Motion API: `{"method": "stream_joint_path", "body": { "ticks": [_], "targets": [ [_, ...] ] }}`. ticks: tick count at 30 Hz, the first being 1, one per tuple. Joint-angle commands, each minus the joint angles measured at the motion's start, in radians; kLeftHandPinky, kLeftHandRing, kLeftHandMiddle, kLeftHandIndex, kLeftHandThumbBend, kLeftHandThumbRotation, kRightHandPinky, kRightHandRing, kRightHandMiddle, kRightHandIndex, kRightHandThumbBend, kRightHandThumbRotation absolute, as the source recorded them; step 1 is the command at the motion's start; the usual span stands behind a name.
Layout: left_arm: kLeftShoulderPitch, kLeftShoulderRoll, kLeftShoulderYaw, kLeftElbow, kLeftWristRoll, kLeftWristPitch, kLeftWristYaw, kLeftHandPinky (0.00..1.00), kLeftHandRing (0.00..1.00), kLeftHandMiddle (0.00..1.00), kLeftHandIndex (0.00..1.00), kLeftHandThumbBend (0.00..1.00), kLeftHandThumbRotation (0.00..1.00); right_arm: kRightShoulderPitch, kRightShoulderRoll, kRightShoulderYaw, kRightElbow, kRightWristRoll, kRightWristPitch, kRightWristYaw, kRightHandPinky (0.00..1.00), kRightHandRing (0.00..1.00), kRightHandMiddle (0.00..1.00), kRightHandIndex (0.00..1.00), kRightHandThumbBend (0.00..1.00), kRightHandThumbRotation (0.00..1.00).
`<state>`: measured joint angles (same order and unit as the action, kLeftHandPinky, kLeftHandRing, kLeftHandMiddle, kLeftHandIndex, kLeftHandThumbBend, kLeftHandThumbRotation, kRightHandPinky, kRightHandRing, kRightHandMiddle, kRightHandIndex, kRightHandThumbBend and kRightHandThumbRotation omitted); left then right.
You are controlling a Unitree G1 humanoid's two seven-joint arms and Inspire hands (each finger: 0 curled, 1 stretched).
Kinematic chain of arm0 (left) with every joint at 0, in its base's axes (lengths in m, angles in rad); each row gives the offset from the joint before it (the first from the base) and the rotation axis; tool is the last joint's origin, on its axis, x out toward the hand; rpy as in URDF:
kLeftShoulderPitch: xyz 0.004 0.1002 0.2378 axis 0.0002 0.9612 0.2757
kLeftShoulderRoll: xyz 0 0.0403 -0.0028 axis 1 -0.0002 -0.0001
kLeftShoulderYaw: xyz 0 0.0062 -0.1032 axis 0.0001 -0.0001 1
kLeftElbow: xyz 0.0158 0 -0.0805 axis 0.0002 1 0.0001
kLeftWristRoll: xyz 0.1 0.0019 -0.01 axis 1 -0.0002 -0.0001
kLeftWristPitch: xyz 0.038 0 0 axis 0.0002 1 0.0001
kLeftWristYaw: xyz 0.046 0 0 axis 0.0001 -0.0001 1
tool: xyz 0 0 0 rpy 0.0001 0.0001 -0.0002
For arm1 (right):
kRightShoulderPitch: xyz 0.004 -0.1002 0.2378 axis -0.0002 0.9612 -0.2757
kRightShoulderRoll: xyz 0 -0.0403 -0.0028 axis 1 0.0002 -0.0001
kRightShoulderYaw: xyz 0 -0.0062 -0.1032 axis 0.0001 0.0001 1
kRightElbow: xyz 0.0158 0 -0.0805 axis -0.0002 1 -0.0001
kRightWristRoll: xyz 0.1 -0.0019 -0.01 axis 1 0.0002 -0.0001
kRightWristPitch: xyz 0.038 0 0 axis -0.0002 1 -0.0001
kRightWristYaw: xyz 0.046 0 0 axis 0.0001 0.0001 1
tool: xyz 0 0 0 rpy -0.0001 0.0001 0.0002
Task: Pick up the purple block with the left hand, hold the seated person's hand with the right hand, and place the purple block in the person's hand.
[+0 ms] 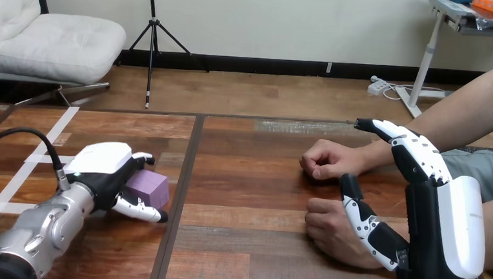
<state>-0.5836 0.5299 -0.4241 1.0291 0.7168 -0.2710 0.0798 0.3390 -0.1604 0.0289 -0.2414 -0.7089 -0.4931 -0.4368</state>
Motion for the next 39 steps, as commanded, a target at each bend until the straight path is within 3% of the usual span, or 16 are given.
{"method": "stream_joint_path", "body": {
  "ticks": [1,8,14,22,39],
  "targets": [
    [-0.054,-0.012,0.019,0.007,-0.027,-0.005,0.030,0.64,0.74,0.78,0.80,0.79,0.40,-0.037,-0.009,-0.014,-0.049,0.003,-0.007,-0.005,0.87,0.82,0.80,0.76,0.35,0.00],
    [-0.051,-0.025,0.046,0.025,-0.079,-0.037,0.032,0.48,0.53,0.57,0.59,0.70,0.19,-0.040,-0.011,-0.016,-0.047,0.006,-0.008,-0.004,0.87,0.82,0.80,0.76,0.35,0.00],
    [-0.050,-0.030,0.031,0.039,-0.078,-0.047,0.060,0.39,0.42,0.47,0.48,0.67,0.08,-0.042,-0.011,-0.017,-0.047,0.002,-0.006,-0.004,0.87,0.82,0.79,0.76,0.35,0.00],
    [-0.042,-0.038,0.027,0.061,-0.077,-0.099,0.110,0.34,0.38,0.43,0.45,0.64,0.06,-0.043,-0.011,-0.017,-0.047,0.000,-0.005,-0.003,0.87,0.82,0.79,0.76,0.35,0.00],
    [-0.040,-0.048,0.015,0.105,-0.076,-0.167,0.193,0.38,0.40,0.44,0.45,0.58,0.05,-0.041,-0.013,-0.020,-0.051,0.009,-0.001,0.006,0.87,0.83,0.79,0.76,0.35,0.00]
  ]
}}
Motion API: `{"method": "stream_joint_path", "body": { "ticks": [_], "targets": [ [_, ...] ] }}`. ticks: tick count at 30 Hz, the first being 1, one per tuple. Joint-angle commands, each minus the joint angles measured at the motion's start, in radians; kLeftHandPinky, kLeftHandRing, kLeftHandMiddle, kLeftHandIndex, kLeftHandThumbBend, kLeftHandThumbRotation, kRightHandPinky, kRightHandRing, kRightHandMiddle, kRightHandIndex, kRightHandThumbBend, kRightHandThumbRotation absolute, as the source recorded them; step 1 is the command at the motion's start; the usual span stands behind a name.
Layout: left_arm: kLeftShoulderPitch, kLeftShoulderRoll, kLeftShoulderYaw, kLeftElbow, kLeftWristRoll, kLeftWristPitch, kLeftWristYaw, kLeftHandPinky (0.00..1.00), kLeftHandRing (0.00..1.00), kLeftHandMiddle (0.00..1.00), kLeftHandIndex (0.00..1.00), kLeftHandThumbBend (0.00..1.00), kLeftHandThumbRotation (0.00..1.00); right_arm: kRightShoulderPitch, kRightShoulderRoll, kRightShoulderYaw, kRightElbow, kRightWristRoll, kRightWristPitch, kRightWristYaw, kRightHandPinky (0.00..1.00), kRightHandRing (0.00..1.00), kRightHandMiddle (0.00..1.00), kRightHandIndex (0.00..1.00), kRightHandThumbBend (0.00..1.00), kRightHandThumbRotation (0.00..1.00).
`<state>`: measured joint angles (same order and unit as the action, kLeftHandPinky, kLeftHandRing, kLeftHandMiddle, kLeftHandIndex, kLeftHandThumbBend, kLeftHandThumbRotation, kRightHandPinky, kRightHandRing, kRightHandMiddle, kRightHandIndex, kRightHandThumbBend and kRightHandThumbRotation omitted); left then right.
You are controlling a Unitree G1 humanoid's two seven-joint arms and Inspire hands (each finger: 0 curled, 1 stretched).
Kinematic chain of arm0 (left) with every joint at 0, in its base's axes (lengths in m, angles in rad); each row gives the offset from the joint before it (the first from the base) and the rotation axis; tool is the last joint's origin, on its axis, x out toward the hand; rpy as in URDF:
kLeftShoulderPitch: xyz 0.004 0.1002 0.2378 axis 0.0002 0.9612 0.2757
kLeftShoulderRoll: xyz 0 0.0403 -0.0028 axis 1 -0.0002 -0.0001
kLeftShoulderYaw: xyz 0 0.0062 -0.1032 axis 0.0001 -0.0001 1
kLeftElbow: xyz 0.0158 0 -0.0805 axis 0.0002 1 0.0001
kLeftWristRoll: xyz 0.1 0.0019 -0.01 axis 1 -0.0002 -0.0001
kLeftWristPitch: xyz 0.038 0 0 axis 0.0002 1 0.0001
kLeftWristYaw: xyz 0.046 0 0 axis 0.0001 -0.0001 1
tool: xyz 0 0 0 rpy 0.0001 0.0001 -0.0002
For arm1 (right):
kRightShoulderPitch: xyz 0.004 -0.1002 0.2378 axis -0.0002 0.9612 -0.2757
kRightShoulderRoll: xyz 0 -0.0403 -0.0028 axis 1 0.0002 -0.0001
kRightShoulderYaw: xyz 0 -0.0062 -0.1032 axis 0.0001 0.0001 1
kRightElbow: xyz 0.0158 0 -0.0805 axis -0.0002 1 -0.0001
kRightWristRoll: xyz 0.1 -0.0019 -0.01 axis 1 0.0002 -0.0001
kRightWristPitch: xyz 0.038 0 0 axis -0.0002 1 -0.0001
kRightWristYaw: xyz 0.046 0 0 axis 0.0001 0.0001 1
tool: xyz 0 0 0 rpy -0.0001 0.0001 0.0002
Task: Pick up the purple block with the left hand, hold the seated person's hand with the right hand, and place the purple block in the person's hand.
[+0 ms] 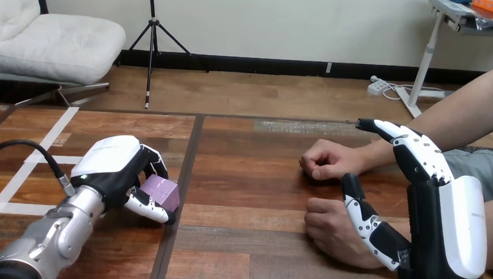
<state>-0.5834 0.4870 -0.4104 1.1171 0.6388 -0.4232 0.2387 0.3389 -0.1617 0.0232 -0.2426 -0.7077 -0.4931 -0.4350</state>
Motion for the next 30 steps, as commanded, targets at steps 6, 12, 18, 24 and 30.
{"method": "stream_joint_path", "body": {
  "ticks": [6,12,18,24,30],
  "targets": [
    [-0.041,-0.007,-0.002,0.023,0.005,-0.023,0.052,0.39,0.41,0.44,0.46,0.56,0.07,-0.043,-0.015,-0.017,-0.045,0.012,-0.009,0.002,0.87,0.83,0.80,0.76,0.35,0.00],
    [-0.038,-0.009,-0.002,0.031,0.002,-0.036,0.068,0.40,0.41,0.45,0.46,0.55,0.08,-0.043,-0.016,-0.018,-0.047,0.003,-0.007,-0.001,0.87,0.83,0.80,0.76,0.35,0.00],
    [-0.034,-0.010,-0.001,0.033,0.003,-0.039,0.086,0.40,0.42,0.45,0.46,0.55,0.09,-0.040,-0.013,-0.017,-0.051,0.000,0.000,0.003,0.87,0.83,0.79,0.76,0.35,0.00],
    [-0.031,-0.012,-0.002,0.040,0.005,-0.049,0.110,0.41,0.42,0.46,0.47,0.55,0.10,-0.040,-0.013,-0.017,-0.050,-0.001,0.002,0.004,0.87,0.83,0.79,0.76,0.36,0.00],
    [-0.026,-0.014,0.000,0.047,0.001,-0.067,0.132,0.40,0.42,0.46,0.47,0.55,0.09,-0.041,-0.014,-0.017,-0.049,0.000,0.001,0.005,0.87,0.82,0.79,0.76,0.35,0.00]
  ]
}}
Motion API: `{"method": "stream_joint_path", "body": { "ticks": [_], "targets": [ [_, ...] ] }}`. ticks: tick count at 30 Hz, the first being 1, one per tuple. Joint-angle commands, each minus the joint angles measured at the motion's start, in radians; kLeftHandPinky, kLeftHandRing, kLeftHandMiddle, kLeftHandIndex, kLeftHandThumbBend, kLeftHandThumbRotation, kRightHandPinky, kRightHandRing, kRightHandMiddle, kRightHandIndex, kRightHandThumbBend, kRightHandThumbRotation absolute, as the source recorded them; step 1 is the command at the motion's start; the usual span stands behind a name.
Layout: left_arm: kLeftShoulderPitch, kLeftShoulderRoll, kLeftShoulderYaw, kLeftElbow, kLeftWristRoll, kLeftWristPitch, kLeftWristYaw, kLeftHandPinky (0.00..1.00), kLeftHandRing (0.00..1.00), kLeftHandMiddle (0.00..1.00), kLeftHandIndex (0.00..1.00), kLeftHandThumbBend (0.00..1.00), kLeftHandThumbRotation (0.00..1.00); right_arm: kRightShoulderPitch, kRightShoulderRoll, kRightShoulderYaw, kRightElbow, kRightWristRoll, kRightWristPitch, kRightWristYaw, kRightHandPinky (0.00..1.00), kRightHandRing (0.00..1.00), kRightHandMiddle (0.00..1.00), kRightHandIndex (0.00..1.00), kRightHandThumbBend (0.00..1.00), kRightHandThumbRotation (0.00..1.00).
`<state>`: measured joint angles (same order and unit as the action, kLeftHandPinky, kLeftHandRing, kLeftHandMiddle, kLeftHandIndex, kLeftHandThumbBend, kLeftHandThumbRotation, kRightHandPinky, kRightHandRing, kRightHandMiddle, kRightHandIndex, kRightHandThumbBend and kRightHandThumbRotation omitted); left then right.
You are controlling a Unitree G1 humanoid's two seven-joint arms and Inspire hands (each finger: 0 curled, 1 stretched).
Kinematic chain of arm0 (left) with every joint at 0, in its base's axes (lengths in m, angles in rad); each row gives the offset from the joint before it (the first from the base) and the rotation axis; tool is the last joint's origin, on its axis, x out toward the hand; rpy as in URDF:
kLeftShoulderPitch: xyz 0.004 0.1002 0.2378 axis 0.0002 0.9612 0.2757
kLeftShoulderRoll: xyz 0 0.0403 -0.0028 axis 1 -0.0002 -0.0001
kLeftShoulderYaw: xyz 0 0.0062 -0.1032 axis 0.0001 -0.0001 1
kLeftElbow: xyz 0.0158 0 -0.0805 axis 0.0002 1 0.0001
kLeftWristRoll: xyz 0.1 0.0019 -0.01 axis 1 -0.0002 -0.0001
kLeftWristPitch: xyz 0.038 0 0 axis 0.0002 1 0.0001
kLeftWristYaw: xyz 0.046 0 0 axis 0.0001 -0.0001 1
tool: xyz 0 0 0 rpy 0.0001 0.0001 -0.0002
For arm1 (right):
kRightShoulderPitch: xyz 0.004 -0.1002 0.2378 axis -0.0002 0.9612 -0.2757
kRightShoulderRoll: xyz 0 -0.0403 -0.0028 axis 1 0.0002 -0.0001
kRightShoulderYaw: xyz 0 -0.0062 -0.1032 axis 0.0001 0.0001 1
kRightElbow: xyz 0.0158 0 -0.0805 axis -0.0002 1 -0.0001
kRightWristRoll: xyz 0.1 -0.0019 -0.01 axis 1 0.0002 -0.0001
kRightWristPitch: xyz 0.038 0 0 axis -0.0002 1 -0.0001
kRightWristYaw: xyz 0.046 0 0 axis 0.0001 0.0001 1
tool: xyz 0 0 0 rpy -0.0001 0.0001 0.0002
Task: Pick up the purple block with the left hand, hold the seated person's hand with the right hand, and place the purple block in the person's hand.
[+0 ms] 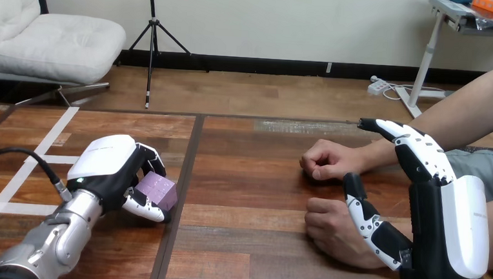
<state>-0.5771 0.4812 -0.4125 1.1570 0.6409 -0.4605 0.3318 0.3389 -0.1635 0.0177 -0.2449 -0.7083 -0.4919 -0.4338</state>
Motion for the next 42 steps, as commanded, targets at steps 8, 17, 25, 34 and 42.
{"method": "stream_joint_path", "body": {
  "ticks": [8,17,25,34,42],
  "targets": [
    [-0.019,-0.021,0.045,0.019,-0.061,-0.086,0.025,0.40,0.43,0.47,0.47,0.56,0.08,-0.043,-0.013,-0.013,-0.043,-0.004,-0.004,-0.003,0.86,0.82,0.78,0.75,0.36,0.00],
    [0.016,-0.054,0.153,0.024,-0.232,-0.212,-0.052,0.36,0.41,0.48,0.48,0.65,0.09,-0.041,-0.012,-0.014,-0.049,0.002,0.001,0.004,0.86,0.82,0.79,0.75,0.36,0.00],
    [0.049,-0.115,0.289,0.025,-0.453,-0.312,-0.200,0.34,0.39,0.46,0.49,0.76,0.18,-0.040,-0.012,-0.016,-0.050,0.006,0.002,0.011,0.86,0.82,0.80,0.76,0.37,0.00],
    [0.069,-0.173,0.384,0.018,-0.597,-0.366,-0.310,0.34,0.39,0.47,0.49,0.82,0.19,-0.043,-0.013,-0.020,-0.044,0.016,-0.003,0.015,0.86,0.82,0.80,0.76,0.37,0.00],
    [0.080,-0.220,0.453,0.007,-0.698,-0.394,-0.427,0.35,0.41,0.47,0.50,0.84,0.17,-0.042,-0.011,-0.022,-0.051,0.023,0.004,0.026,0.86,0.82,0.80,0.76,0.38,0.00]
  ]
}}
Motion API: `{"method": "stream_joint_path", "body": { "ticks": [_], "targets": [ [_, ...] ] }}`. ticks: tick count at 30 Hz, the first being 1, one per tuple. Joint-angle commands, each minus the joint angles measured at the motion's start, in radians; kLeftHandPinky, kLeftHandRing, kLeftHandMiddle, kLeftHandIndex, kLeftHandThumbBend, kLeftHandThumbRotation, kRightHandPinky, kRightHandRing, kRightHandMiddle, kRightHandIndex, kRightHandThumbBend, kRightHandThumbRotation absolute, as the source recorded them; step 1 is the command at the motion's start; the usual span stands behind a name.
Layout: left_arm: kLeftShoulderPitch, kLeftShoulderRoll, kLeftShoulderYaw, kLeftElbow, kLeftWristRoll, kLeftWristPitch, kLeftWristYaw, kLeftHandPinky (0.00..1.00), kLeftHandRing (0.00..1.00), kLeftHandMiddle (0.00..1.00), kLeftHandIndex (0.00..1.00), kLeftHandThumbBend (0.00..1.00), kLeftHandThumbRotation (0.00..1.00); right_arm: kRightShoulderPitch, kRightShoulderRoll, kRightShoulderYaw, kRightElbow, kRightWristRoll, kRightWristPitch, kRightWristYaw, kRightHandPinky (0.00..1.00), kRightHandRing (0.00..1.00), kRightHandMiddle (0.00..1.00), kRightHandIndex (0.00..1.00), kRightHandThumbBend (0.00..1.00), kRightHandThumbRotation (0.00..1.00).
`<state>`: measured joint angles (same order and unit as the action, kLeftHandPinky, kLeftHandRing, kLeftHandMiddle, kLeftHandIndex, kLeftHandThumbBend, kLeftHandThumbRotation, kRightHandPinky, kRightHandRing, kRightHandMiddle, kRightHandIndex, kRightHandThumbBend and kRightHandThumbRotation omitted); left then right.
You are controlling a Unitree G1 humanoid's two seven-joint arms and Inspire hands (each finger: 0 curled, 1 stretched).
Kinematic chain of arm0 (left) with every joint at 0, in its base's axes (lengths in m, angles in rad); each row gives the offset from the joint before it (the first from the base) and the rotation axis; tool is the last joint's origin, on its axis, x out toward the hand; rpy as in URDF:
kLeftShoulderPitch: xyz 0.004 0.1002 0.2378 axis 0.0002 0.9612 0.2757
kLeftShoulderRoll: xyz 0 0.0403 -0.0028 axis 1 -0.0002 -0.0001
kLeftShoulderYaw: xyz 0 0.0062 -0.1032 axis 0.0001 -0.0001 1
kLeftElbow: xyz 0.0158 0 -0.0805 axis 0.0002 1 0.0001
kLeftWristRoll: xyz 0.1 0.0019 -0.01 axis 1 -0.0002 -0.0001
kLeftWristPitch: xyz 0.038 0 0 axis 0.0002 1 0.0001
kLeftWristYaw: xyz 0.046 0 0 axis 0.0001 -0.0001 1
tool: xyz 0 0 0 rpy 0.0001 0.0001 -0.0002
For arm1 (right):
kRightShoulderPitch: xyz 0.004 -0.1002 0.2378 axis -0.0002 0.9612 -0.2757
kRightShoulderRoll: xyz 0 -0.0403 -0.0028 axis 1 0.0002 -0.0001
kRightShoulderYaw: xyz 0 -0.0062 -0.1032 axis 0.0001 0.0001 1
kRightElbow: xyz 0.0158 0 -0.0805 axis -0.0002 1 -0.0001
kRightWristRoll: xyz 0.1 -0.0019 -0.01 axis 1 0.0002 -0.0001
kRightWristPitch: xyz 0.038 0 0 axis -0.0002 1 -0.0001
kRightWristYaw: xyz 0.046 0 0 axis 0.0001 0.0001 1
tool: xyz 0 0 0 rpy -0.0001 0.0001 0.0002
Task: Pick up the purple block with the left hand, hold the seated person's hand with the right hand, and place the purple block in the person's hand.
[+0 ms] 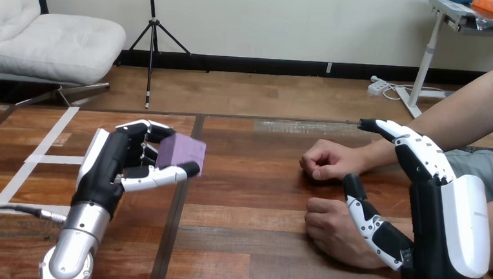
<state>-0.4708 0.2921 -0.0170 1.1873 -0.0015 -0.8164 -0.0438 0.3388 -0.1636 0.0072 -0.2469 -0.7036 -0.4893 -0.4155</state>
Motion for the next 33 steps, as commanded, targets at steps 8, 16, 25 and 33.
{"method": "stream_joint_path", "body": {
  "ticks": [8,16,25,33],
  "targets": [
    [-0.019,-0.062,0.096,-0.033,-0.093,-0.049,-0.101,0.36,0.41,0.47,0.49,0.86,0.17,-0.042,-0.015,-0.023,-0.058,0.006,0.011,0.018,0.86,0.81,0.80,0.77,0.39,0.00],
    [-0.012,-0.085,0.119,-0.048,-0.105,-0.055,-0.126,0.35,0.41,0.47,0.49,0.87,0.17,-0.026,-0.032,-0.040,-0.105,0.001,0.068,0.087,0.85,0.81,0.81,0.79,0.41,0.00],
    [-0.010,-0.096,0.137,-0.057,-0.099,-0.053,-0.139,0.35,0.40,0.46,0.49,0.88,0.17,-0.003,-0.087,-0.076,-0.194,0.013,0.169,0.253,0.85,0.84,0.85,0.83,0.51,0.00],
    [-0.009,-0.097,0.141,-0.059,-0.089,-0.057,-0.138,0.35,0.40,0.46,0.49,0.88,0.16,0.002,-0.145,-0.114,-0.255,0.019,0.253,0.391,0.86,0.86,0.88,0.86,0.65,0.00]
  ]
}}
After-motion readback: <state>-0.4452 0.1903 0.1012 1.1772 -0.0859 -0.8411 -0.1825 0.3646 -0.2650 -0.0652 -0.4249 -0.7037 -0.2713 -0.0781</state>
